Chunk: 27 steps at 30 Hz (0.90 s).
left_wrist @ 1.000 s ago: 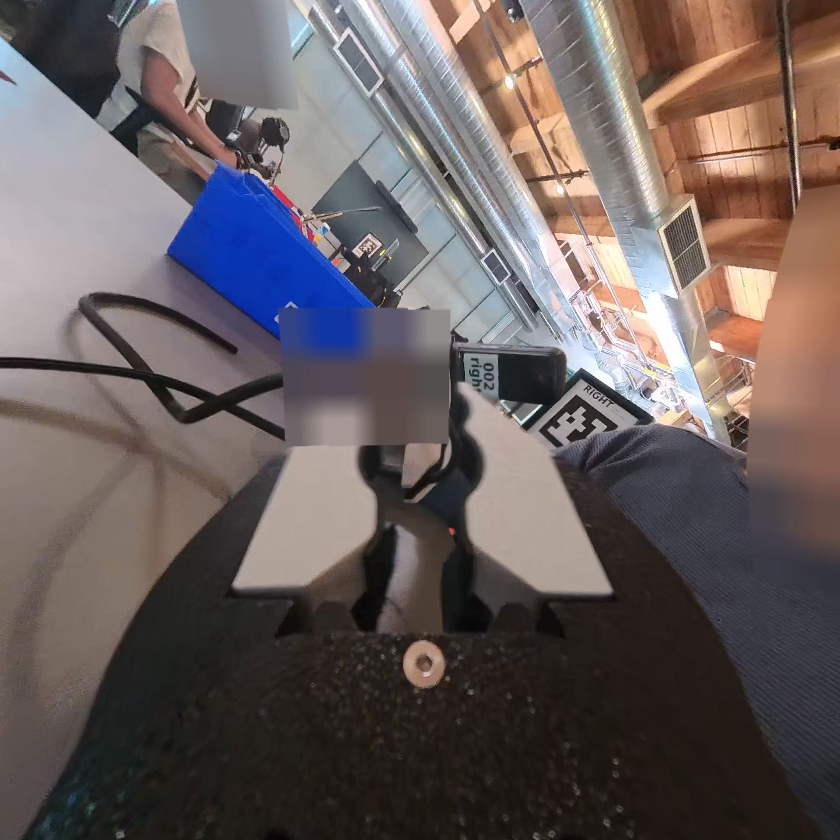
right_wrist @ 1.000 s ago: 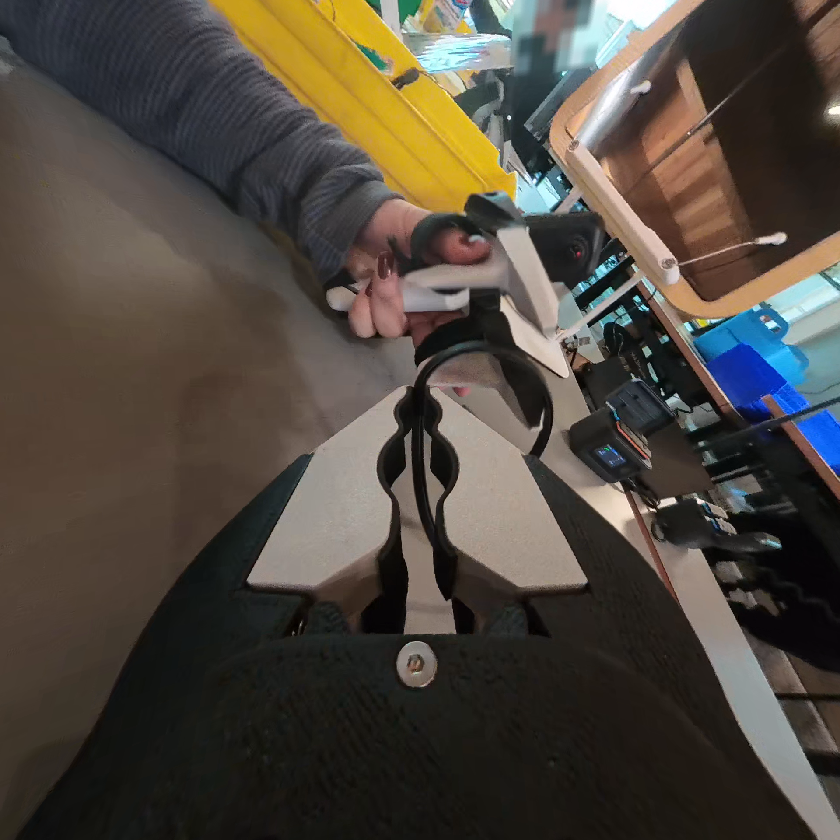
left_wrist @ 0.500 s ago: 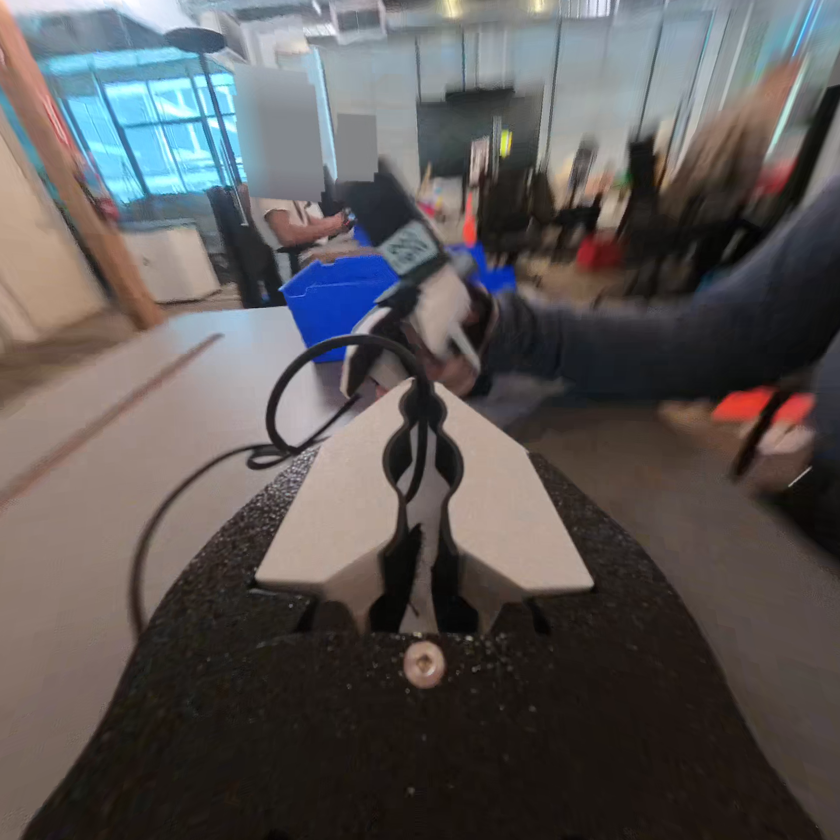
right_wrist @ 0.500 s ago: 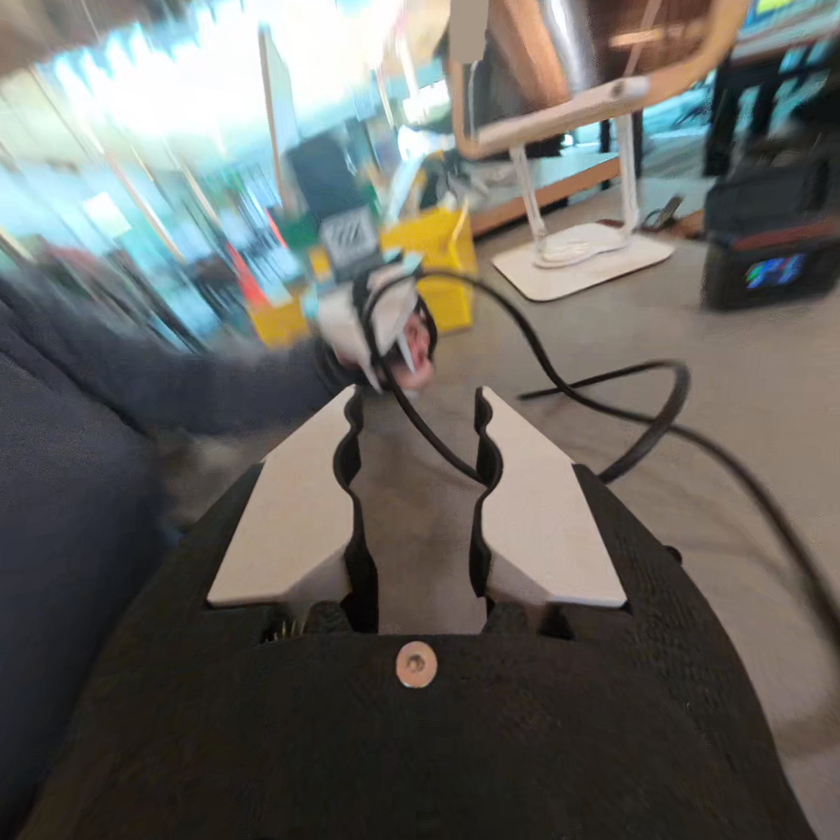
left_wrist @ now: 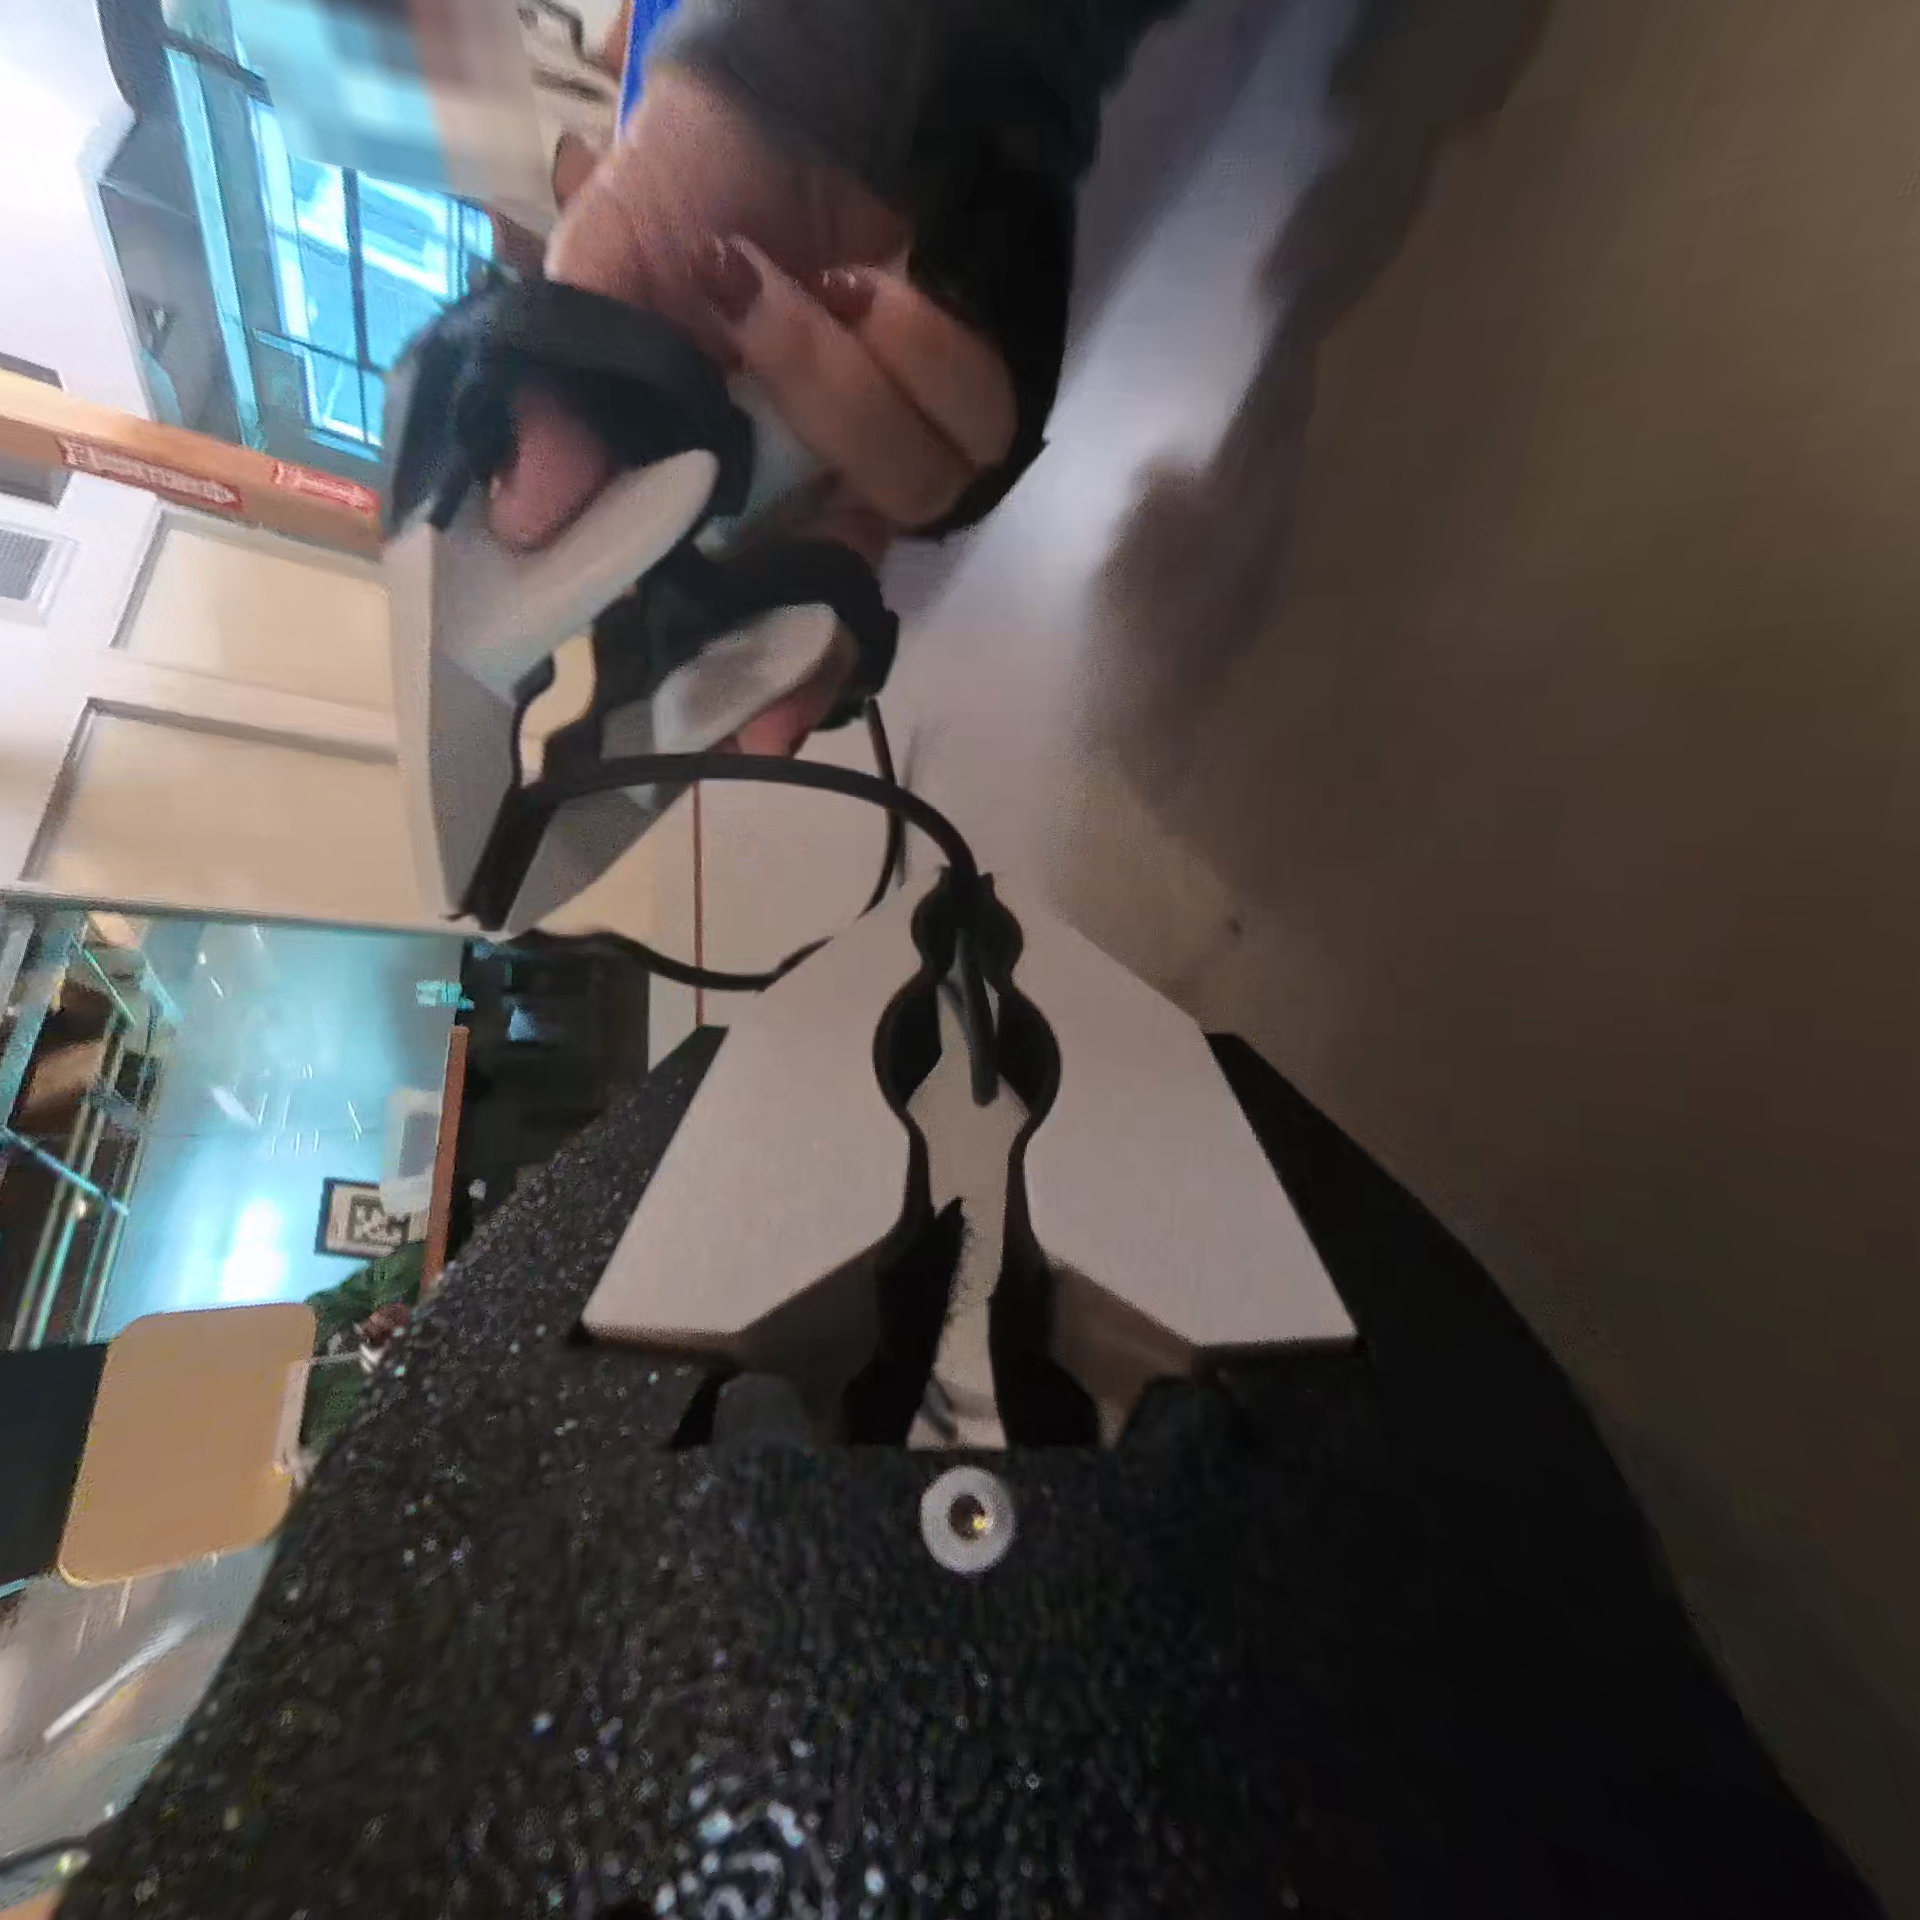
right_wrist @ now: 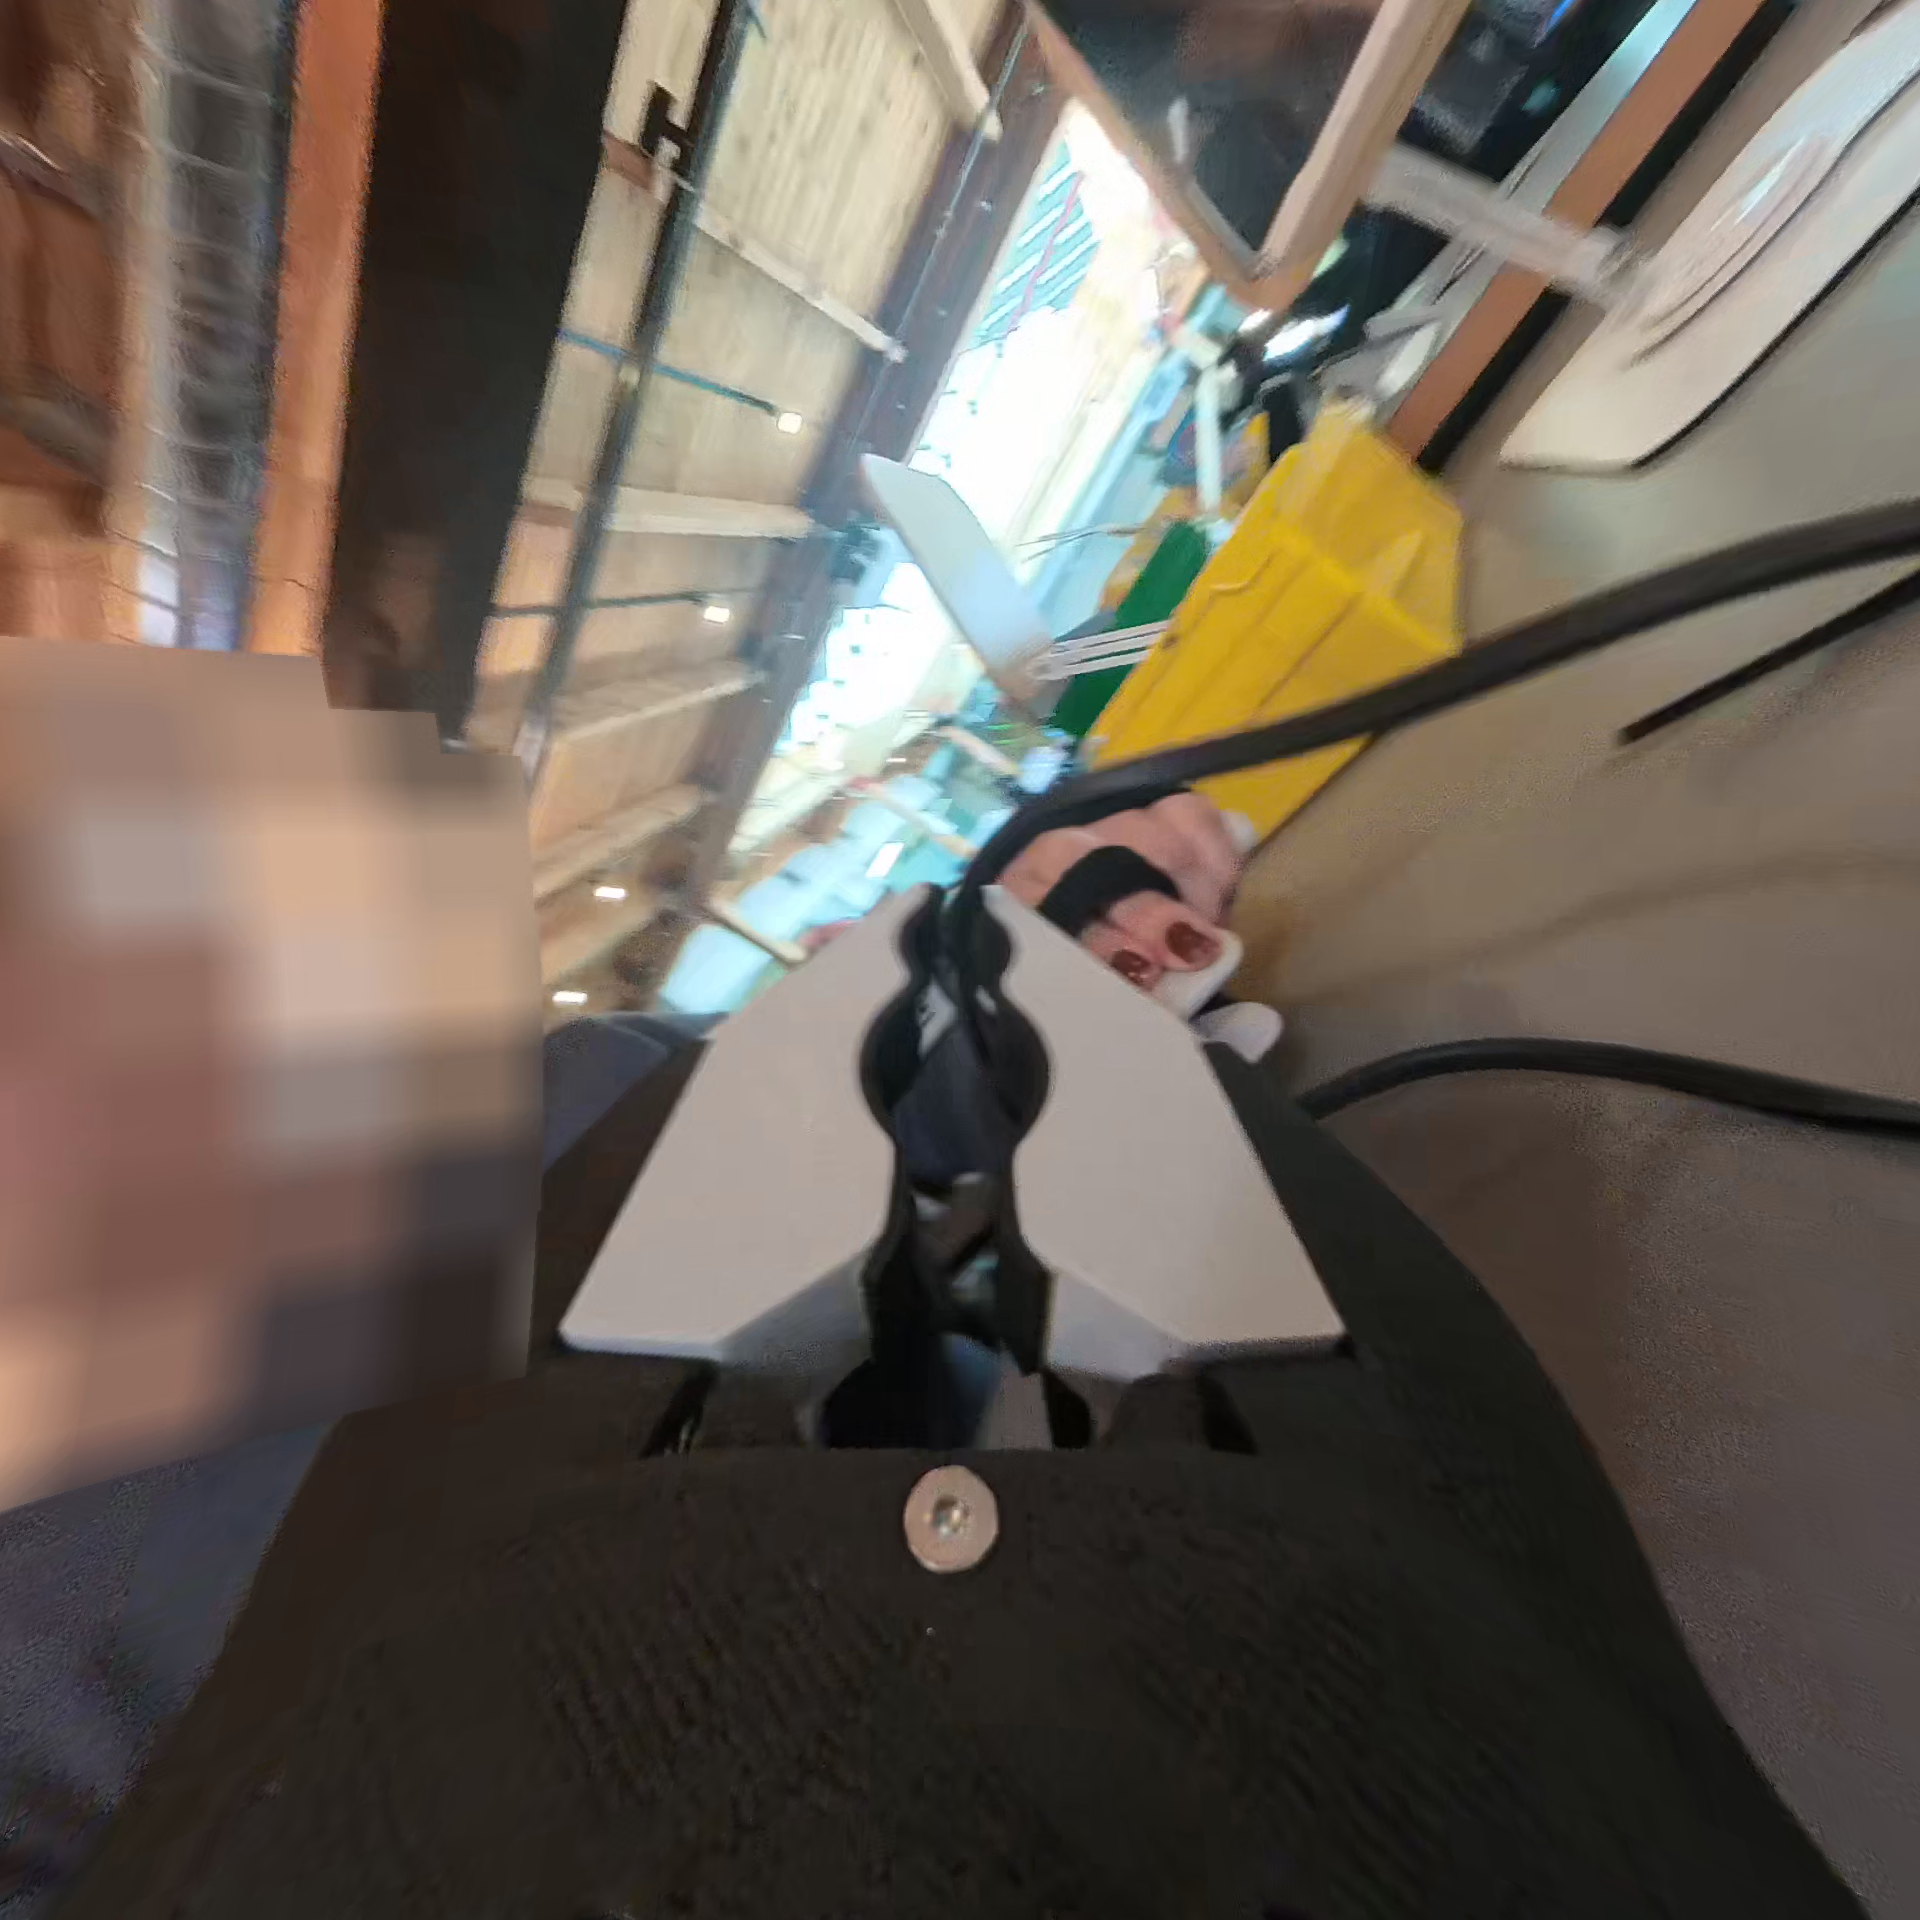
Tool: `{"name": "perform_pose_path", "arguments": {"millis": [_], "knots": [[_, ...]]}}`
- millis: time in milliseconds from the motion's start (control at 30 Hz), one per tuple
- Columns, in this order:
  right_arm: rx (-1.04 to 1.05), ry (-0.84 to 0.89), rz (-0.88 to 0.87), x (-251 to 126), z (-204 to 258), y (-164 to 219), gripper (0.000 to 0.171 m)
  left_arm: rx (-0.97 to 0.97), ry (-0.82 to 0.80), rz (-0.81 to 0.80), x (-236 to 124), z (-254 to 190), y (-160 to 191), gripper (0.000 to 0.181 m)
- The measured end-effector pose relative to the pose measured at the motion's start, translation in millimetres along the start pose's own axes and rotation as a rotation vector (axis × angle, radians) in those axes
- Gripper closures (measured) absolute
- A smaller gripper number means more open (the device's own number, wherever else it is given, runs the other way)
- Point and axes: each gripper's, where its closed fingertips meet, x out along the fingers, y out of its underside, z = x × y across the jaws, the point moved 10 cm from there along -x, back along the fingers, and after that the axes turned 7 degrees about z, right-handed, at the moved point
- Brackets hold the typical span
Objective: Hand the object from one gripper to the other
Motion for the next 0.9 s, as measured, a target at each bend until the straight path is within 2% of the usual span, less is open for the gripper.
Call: {"name": "perform_pose_path", "arguments": {"millis": [33,100,133,167,233,300,367,400,433,467,533,600,633,733,767,800,833,900], "knots": [[-0.076,0.072,-0.003,-1,1,-1,0.17,-0.052,0.022,0.0,2,-1,3,0.18],[-0.254,0.17,0.014,-2,8,-3,0.171,-0.315,0.136,-0.018,4,6,11,0.17],[-0.34,0.217,0.025,-3,13,-4,0.171,-0.461,0.171,-0.006,4,14,19,0.148],[-0.429,0.275,0.042,-3,17,-4,0.171,-0.606,0.169,0.011,5,24,28,0.139],[-0.63,0.371,0.089,0,26,-2,0.171,-0.858,0.167,-0.038,0,37,47,0.142],[-0.825,0.438,0.176,7,32,5,0.171,-1.193,0.278,-0.219,-3,48,60,0.135],[-0.981,0.488,0.289,18,33,15,0.17,-1.483,0.505,-0.564,-11,58,63,0.12],[-1.056,0.487,0.337,24,33,21,0.17,-1.579,0.605,-0.682,-13,60,67,0.11],[-1.128,0.473,0.383,29,32,28,0.17,-1.648,0.682,-0.726,-12,60,70,0.096],[-1.196,0.467,0.427,34,32,34,0.17,-1.685,0.748,-0.759,-11,59,71,0.095],[-1.307,0.493,0.504,42,29,43,0.17,-1.72,0.848,-0.727,-4,53,67,0.094],[-1.379,0.493,0.548,48,28,49,0.171,-1.705,0.919,-0.595,5,45,60,0.092],[-1.4,0.485,0.568,50,28,52,0.171,-1.691,0.954,-0.57,9,42,56,0.096],[-1.457,0.517,0.662,56,24,59,0.171,-1.708,1.035,-0.656,12,42,51,0.111],[-1.473,0.532,0.689,58,23,61,0.171,-1.698,1.028,-0.654,12,41,51,0.132],[-1.474,0.543,0.712,60,20,63,0.171,-1.669,0.998,-0.645,12,40,53,0.161],[-1.447,0.553,0.722,61,18,63,0.171,-1.64,0.937,-0.651,10,41,55,0.18],[-1.264,0.519,0.695,57,15,60,0.166,-1.567,0.772,-0.64,3,47,58,0.18]]}}
